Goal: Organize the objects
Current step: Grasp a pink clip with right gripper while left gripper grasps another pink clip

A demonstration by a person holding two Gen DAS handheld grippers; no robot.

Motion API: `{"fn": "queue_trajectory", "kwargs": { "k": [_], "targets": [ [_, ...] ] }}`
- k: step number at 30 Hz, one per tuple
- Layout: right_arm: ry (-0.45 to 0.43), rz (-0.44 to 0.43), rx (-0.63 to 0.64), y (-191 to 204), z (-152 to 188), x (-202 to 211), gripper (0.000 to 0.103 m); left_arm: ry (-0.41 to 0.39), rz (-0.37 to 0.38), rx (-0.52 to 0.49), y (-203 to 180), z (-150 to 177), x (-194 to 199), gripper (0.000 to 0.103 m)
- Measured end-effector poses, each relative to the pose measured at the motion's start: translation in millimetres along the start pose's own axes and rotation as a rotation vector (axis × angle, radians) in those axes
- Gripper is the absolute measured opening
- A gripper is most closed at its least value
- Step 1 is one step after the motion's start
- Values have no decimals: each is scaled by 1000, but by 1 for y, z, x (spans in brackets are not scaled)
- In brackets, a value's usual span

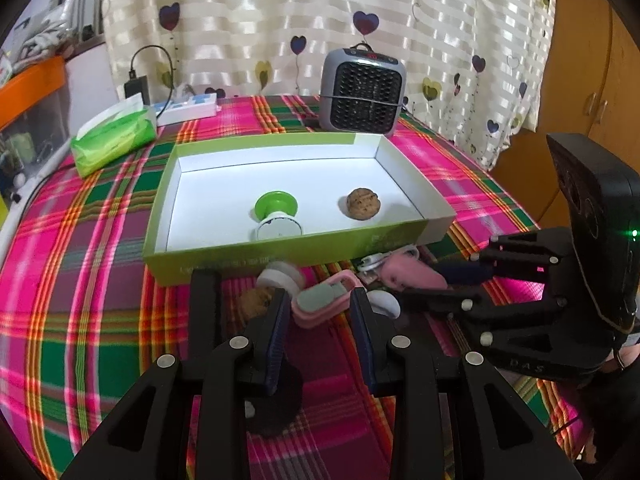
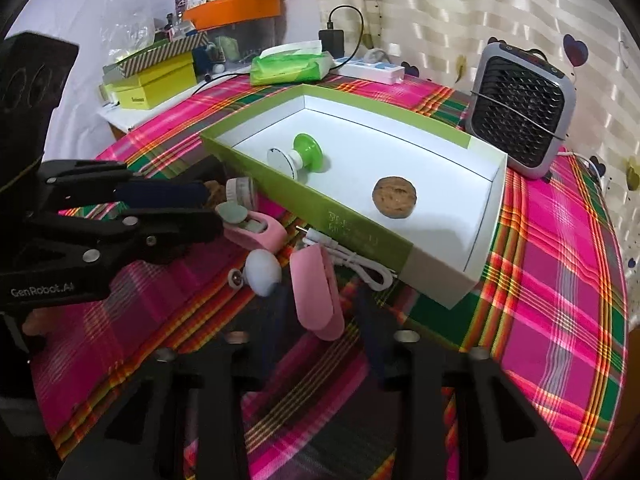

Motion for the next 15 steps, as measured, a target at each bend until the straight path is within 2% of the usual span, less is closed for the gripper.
{"fn": "queue_trajectory", "kwargs": {
  "k": [6,15],
  "targets": [
    [1,-5,-22,-5,2,0,19,16,22,-39,-5,-3,-9,30],
    [-14,-18,-60,-6,10,11,19,34,52,-90,-16,3,-2,31]
  ]
}}
Point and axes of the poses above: each gripper's, at about its wrist camera, not at the fingertips, and x roughly against the way its jaws point, y to its left, z to its underside, the point moved 4 cm from there along -x, roughly the way its jaws point, and after that the axes turned 9 degrees about x, right-handed, at the moved point
